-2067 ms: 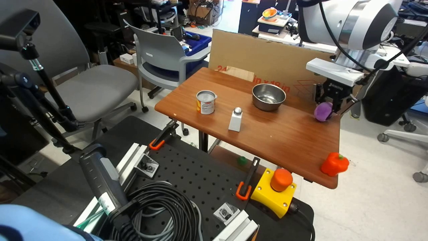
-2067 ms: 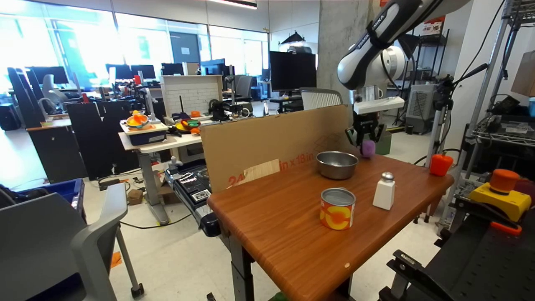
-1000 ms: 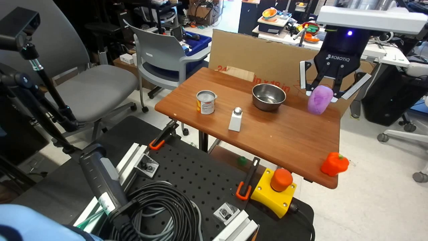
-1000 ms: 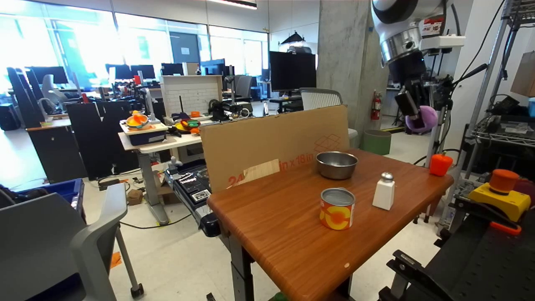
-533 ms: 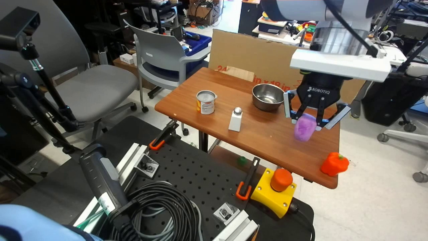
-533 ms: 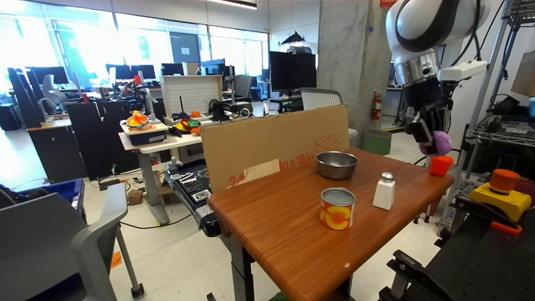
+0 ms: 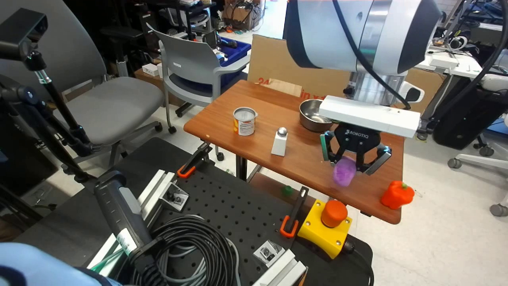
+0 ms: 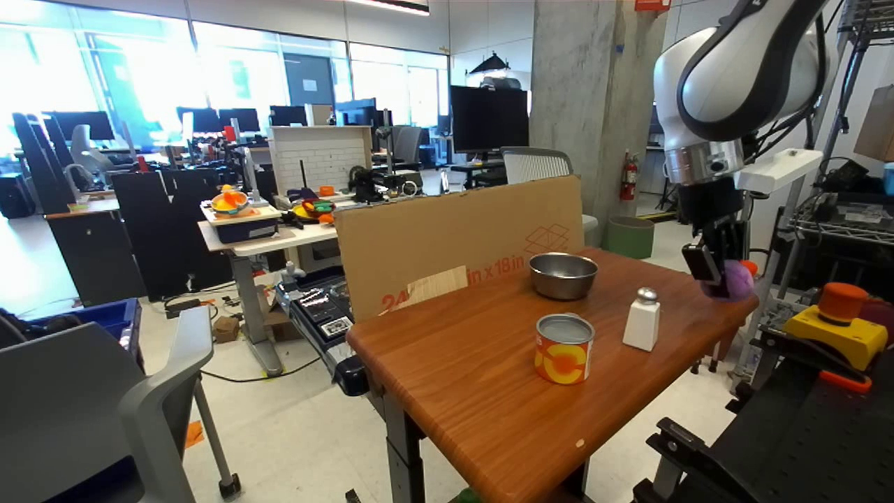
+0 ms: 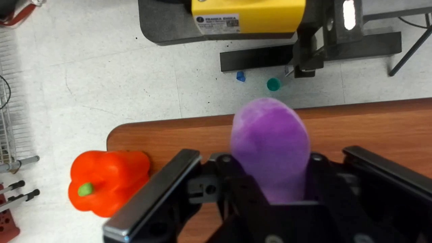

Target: Move the purple plush toy

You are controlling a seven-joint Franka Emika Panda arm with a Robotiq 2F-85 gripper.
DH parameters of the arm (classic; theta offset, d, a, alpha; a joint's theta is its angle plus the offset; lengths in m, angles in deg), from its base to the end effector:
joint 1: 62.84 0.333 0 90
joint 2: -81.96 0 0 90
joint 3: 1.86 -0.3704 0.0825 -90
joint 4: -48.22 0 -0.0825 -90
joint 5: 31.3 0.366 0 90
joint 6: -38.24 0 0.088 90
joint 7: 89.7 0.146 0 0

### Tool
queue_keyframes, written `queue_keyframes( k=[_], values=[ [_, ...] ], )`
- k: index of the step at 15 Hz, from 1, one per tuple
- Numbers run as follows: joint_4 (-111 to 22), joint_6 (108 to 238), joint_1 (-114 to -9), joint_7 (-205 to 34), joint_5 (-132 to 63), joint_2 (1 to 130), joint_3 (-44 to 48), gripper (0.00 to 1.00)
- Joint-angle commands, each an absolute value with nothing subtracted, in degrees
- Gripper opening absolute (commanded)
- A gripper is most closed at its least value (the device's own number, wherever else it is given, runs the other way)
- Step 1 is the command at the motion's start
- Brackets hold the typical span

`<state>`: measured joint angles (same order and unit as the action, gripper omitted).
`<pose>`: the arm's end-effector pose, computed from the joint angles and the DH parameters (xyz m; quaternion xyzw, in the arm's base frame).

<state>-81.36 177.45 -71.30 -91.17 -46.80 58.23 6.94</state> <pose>0.4881 -0.1621 0.1893 0.9866 -0.0212 -0.1378 0.0849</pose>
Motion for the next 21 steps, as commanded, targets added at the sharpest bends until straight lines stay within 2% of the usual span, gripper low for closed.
queue_keyframes(
  k=[1,5,6,14,19,21],
  values=[
    [-81.0,185.1,-69.5,-87.5,-48.7,55.3,8.8,0.06],
    [-80.0,191.9,-67.3,-84.9,-49.3,52.4,10.9,0.06],
    [-79.9,191.5,-66.7,-84.7,-49.6,51.6,11.5,0.45],
    [-81.9,183.6,-67.2,-91.4,-46.8,57.9,8.5,0.98],
    [-80.3,171.6,-67.1,-90.3,-39.7,69.3,4.8,1.00],
    [-78.8,165.5,-65.0,-85.3,-46.1,73.1,6.8,1.00]
  ],
)
